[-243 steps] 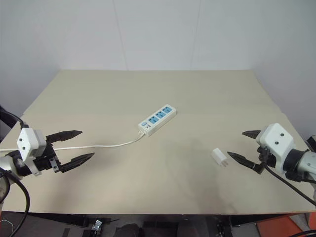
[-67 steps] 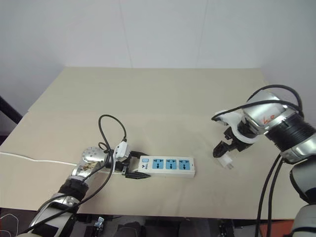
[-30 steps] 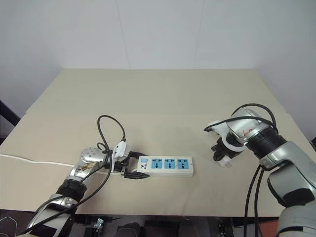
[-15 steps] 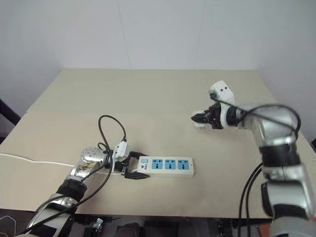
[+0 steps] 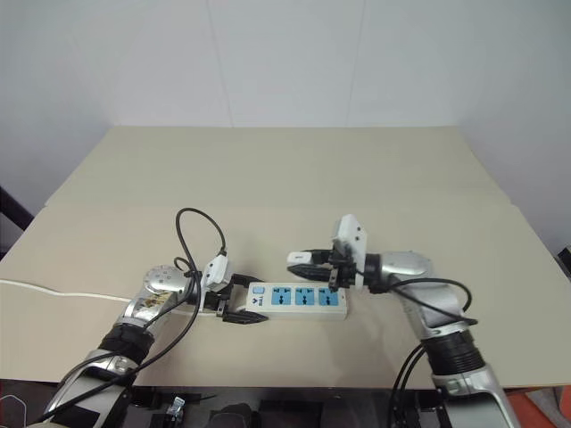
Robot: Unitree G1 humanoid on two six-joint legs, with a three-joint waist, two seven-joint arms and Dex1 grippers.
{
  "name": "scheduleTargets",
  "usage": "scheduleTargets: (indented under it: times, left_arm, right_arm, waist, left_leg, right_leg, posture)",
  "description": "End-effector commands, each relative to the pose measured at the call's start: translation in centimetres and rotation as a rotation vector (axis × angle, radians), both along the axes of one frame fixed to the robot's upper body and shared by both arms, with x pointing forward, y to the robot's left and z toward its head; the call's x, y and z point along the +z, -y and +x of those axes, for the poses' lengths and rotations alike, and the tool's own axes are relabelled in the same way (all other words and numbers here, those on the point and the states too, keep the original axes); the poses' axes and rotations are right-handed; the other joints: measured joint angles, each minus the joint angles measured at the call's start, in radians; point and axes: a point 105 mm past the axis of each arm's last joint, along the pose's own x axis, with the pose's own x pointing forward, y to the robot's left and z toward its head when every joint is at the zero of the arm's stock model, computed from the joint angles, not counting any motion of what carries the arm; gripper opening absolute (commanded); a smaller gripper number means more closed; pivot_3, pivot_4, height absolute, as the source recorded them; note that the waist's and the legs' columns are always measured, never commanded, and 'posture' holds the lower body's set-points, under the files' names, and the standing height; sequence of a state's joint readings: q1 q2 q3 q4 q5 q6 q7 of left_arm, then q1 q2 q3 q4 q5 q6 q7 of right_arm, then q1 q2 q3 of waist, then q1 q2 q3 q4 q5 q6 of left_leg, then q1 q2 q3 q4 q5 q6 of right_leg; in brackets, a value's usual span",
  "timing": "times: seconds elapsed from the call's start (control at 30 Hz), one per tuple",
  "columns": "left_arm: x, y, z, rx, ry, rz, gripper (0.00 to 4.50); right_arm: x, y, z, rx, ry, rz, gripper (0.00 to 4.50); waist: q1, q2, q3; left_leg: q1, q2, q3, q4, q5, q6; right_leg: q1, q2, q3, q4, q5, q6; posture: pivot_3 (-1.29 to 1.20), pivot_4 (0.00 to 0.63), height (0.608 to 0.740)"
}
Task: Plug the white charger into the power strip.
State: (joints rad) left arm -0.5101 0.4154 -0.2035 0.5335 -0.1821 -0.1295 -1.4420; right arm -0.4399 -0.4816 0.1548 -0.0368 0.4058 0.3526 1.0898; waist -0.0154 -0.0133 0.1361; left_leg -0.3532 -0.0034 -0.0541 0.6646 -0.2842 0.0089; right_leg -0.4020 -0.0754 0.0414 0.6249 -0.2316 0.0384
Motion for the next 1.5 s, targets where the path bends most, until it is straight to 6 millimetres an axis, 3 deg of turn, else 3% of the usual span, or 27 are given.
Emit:
scheduleTargets:
  times: [0.03,0.27,0.6,1.5]
  left_arm:
    - [-0.4,0.4,-0.6,-0.032,-0.003,0.03,3.31]
    - [-0.5,0.5,-0.8,-0.031,-0.006,0.025,3.31]
    - [-0.6,0.5,-0.8,-0.032,-0.006,0.02,3.31]
    - [-0.8,0.6,-0.9,-0.034,-0.008,0.021,3.31]
  right_arm:
    - [0.5,-0.7,0.1,0.016,0.058,0.033,1.09]
    - [-0.4,-2.3,-0.8,0.078,0.036,0.047,1.09]
    - [-1.1,-3.1,-0.8,0.079,0.017,0.058,1.09]
    - [-0.8,-2.6,-0.1,0.049,0.02,0.088,1.09]
  waist:
    - [0.001,0.0,0.0]
    - [0.002,0.0,0.0]
    - [0.002,0.0,0.0]
    - [0.003,0.0,0.0]
  left_leg:
    - [0.0,0.0,0.0,0.0,0.0,0.0]
    - [0.0,0.0,0.0,0.0,0.0,0.0]
    - [0.0,0.0,0.0,0.0,0.0,0.0]
    - [0.0,0.0,0.0,0.0,0.0,0.0]
  right_leg:
    - [0.0,0.0,0.0,0.0,0.0,0.0]
    - [0.0,0.0,0.0,0.0,0.0,0.0]
    - [0.0,0.0,0.0,0.0,0.0,0.0]
    - [0.0,0.0,0.0,0.0,0.0,0.0]
  posture:
    - [0.0,0.15,0.74]
    - [0.0,0.15,0.74]
    - [0.0,0.15,0.74]
    - [0.0,0.15,0.74]
